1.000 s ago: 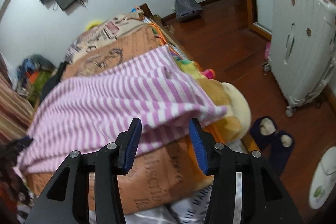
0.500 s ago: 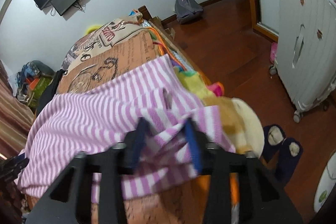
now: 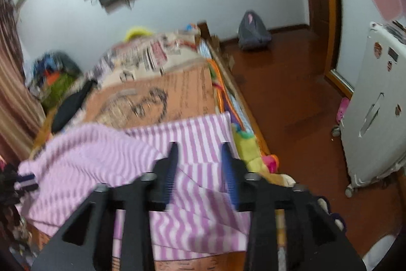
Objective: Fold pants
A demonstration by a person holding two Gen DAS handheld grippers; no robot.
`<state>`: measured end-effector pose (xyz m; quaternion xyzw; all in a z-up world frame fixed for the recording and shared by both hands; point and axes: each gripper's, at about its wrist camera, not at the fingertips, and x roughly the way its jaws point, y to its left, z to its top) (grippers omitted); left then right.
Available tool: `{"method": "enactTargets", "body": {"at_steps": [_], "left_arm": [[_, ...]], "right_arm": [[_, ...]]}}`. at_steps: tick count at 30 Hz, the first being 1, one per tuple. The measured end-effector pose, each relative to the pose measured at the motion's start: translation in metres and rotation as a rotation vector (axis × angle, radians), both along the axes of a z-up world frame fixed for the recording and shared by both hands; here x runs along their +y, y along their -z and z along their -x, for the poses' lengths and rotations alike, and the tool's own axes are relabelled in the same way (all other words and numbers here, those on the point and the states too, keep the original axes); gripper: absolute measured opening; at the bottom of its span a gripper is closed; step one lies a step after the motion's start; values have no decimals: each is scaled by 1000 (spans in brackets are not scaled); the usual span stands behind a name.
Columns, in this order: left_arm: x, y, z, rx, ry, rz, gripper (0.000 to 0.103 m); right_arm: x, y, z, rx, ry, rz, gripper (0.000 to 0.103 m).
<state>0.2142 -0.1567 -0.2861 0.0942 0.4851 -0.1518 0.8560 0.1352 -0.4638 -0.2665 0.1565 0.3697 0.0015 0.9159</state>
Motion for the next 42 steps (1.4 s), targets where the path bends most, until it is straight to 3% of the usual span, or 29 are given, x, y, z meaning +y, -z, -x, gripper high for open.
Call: {"method": "enactTargets", "body": {"at_steps": [8,10,15,22,26,31,37,42], "left_arm": [[2,9,2,-4,-18,15,50],[1,9,2,-2,-18,14,50],[1,10,3,-8,-15,12,51],[2,10,5,-16,-11,13,51],[3,10,5,-16,-14,23,52],[4,11,5,-20,-16,33,52],[5,9,4,-13,-8,36,52],[1,-4,1,25,16,41,52]], "right_arm": [[-8,49,-29,184,-73,-24,38],[-5,57,-33,210,-93,-45,30],[-6,49,-27,157,-85,-30,12],[-6,5,-29,-1,-12,95,10],[-12,-11,-46,-44,5,133,10],[-15,4,-84,4,15,173,10],[-21,46,-114,170,17,151,12],[-14,27,-91,151,9,195,18]]}}
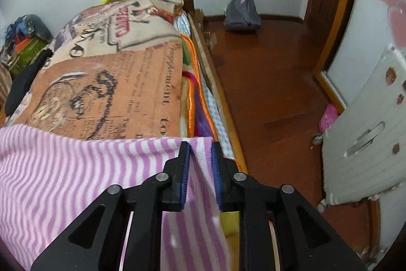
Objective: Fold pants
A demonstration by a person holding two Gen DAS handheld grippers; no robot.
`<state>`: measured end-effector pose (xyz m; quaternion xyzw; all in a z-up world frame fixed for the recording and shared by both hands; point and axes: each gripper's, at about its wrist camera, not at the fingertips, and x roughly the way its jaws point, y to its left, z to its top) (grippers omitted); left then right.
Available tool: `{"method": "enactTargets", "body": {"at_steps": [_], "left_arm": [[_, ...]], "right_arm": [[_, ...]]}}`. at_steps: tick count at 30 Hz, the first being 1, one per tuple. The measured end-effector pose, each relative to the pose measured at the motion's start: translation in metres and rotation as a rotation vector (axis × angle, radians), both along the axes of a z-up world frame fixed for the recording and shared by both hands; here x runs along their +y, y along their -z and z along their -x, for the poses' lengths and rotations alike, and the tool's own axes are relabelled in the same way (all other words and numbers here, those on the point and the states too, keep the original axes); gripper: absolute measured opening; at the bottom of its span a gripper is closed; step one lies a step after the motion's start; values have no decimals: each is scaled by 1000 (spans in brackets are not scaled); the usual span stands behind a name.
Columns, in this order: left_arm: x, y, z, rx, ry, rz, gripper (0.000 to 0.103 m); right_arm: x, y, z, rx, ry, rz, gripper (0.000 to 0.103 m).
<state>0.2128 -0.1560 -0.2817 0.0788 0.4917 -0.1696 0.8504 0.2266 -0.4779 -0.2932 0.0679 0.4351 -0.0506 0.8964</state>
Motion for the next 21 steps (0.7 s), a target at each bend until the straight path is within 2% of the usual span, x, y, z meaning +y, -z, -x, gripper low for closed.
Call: {"method": "enactTargets", "body": {"at_steps": [6,10,14,17,21], "left_arm": [[-34,-31,17,-58,104,17,52],[-64,-32,35,-59,194,15,52],[-93,-10,55,-20,278,-38,52],[-100,8,61,-5,290,-104,52],[-102,13,70,-47,289,-138,52]], "right_arm": [[28,-53,59,-110,-104,19,34],[52,-69,100,-153,-164,14,39],[67,-59,134,-146,-182,-36,42],[74,-40,152,-118,-169,-67,42],[68,-12,174,-75,-103,-117,42]]}}
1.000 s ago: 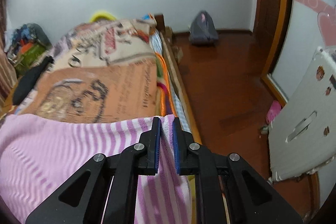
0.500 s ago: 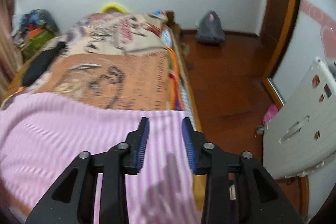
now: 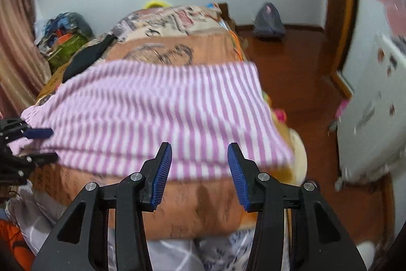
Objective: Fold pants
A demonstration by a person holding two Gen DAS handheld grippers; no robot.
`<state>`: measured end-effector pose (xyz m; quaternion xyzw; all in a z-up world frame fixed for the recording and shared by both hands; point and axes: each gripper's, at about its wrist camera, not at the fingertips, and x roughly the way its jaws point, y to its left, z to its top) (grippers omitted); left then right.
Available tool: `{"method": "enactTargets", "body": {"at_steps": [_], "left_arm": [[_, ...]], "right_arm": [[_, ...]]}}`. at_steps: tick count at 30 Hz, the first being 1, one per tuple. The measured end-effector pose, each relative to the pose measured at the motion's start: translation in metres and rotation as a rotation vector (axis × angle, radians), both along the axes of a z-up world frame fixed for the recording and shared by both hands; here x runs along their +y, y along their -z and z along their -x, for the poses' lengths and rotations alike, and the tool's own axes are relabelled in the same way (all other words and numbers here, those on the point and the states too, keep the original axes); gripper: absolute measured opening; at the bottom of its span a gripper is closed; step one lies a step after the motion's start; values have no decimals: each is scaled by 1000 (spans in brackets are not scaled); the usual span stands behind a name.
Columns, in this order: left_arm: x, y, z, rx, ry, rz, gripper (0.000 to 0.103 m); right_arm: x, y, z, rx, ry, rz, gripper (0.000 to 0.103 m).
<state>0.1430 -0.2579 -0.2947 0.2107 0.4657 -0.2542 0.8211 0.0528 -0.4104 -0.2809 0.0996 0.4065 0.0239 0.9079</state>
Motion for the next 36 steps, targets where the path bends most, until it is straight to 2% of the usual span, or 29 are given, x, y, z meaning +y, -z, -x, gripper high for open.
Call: {"method": "enactTargets", "body": {"at_steps": [1,2,4,9,11,14,18,22,23,25,28,31,36], "left_arm": [[-1,1,0,-10,-2,-8,48],[-3,2,1,-35,-9,-32,41],[-5,3,2,-66,0,-67,36],[-7,3,-3,-79,-2,-64,11],[-5,2,-5,-69,-9,-47,8],[-3,0,-7,-62,-10,-34,6],[-2,-3,-7,-53,-4,-12,5],[-3,-11,-5,-62,10,9,5],[-3,-12,-3,-68,12,11,5],[-3,-15,-2,-72,16,13,5],[-2,-19,0,-65,24,26,4],[-2,-23,5,-70,41,32,4],[-1,-29,12,-77,57,41,4]], "right_arm": [[-5,7,3,12,27,-13,42],[-11,11,4,27,49,-23,42],[-26,20,5,50,102,-57,42],[-55,32,-2,49,209,-136,42],[-62,40,-7,55,232,-175,42],[-68,49,-12,40,269,-240,42],[-69,56,-22,18,316,-243,42],[-75,64,-24,3,361,-295,41],[-76,64,-23,-11,374,-301,38],[-77,62,-21,-35,383,-303,18],[-75,54,-18,-67,380,-293,12],[-72,45,-16,-97,372,-247,10],[-70,35,-10,-132,374,-230,10]]}}
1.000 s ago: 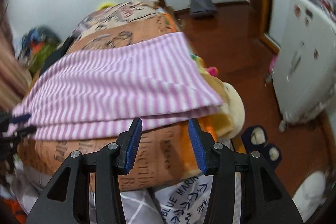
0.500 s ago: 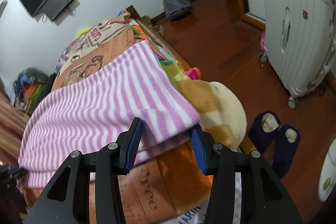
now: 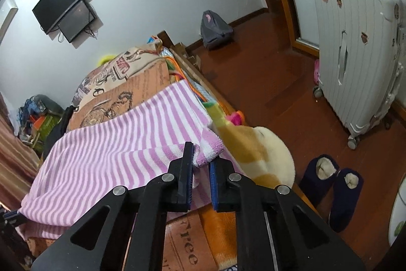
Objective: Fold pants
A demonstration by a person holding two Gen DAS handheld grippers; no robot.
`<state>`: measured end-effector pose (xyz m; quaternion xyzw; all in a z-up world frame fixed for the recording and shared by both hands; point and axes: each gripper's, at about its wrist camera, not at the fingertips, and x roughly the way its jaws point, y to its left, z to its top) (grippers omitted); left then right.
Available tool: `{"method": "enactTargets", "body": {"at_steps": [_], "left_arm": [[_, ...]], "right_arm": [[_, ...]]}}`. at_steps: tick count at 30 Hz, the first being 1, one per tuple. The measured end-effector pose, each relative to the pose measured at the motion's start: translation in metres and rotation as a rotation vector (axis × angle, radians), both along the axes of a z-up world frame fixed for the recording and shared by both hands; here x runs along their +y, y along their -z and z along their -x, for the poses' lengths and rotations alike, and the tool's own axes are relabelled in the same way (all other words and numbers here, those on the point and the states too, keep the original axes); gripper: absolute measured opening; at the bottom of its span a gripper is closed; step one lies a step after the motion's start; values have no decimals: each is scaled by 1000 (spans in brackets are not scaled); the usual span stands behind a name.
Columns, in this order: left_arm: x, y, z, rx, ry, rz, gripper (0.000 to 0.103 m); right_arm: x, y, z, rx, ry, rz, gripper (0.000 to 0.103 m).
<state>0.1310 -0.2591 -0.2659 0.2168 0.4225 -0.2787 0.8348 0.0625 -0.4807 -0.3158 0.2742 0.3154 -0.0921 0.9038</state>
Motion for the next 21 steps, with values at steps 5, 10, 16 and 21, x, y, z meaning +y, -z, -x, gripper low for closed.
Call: {"method": "enactTargets", "body": {"at_steps": [5,10,16,21], "left_arm": [[4,3,2,42,-2,24,4],[1,12,4,85,6,26,4],[3,21,3,182,14,57,4],[11,10,2,200,-4,115,4]], "right_arm": [[-3,2,5,3,11,-2,10],[-4,12,3,34,20,-1,10],[-6,29,0,85,24,5,10],[-2,29,-4,125,12,71,11]]}}
